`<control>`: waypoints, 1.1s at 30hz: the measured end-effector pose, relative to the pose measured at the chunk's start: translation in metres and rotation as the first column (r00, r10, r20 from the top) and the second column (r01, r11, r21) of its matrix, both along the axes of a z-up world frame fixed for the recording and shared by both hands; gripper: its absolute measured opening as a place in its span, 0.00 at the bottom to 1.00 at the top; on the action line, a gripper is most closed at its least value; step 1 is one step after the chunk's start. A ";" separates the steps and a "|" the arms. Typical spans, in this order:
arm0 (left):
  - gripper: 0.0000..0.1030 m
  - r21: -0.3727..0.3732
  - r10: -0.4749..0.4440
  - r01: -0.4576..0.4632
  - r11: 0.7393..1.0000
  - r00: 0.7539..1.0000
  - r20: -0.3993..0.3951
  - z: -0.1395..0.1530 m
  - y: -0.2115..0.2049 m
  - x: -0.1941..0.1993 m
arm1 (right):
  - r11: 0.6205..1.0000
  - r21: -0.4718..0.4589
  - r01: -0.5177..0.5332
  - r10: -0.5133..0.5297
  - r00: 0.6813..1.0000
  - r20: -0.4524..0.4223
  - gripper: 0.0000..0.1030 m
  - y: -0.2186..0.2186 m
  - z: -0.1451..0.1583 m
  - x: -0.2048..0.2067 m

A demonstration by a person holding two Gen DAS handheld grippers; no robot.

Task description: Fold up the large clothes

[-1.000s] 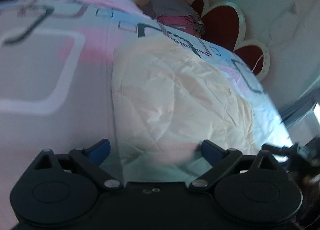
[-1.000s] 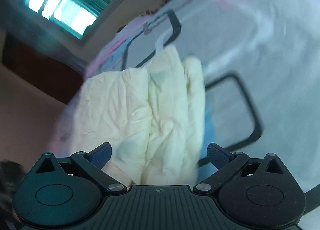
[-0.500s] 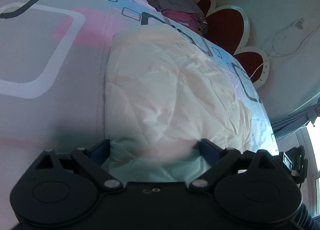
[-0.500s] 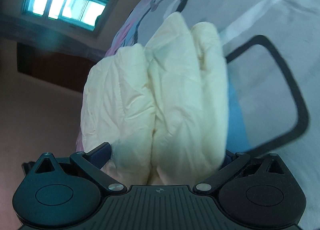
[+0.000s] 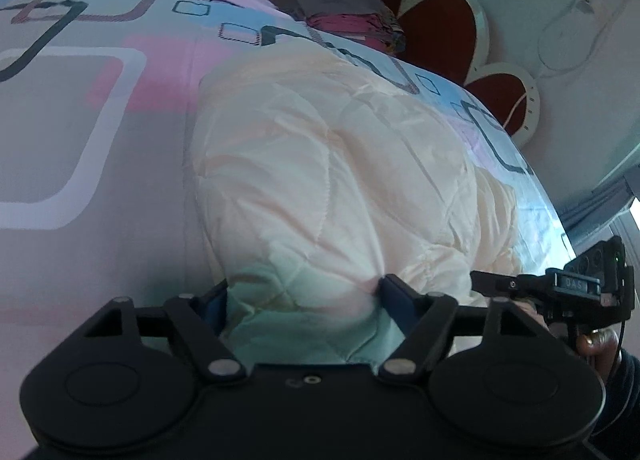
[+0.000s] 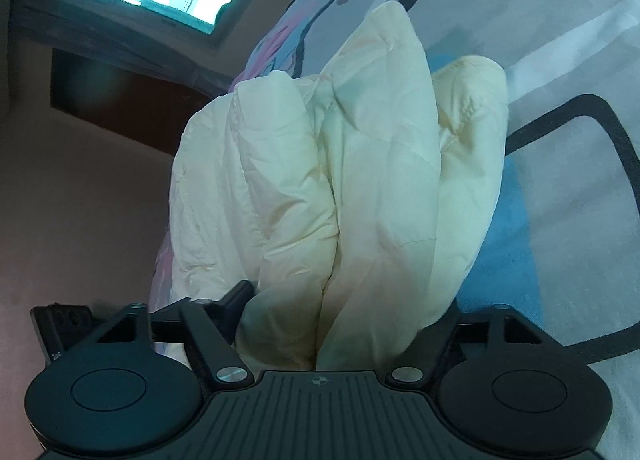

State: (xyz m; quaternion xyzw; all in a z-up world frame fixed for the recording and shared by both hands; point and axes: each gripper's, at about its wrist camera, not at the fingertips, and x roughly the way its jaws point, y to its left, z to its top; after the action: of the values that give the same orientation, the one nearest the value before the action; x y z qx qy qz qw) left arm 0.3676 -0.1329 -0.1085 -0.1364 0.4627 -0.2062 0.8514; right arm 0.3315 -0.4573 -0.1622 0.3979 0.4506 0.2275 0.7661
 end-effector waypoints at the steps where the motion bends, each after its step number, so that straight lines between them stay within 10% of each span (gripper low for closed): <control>1: 0.73 0.002 -0.006 0.006 1.000 1.000 0.001 0.000 0.000 0.000 | 1.000 0.000 0.000 0.000 1.000 0.001 0.65 0.000 0.000 0.000; 17: 0.58 -0.066 -0.152 0.157 0.985 0.985 0.077 0.006 0.028 0.009 | 0.993 -0.118 0.026 -0.014 0.995 0.103 0.52 0.034 0.045 -0.024; 33: 0.54 -0.098 -0.011 0.032 0.995 0.977 0.214 0.059 0.284 -0.001 | 0.975 -0.182 -0.131 0.177 0.947 0.269 0.46 0.323 0.118 0.048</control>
State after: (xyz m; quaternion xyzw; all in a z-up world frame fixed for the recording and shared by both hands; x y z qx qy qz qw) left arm 0.3670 0.1509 -0.0493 -0.1512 0.3592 -0.2519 0.8858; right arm 0.3792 -0.1347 -0.0445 0.2610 0.3828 0.3042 0.8324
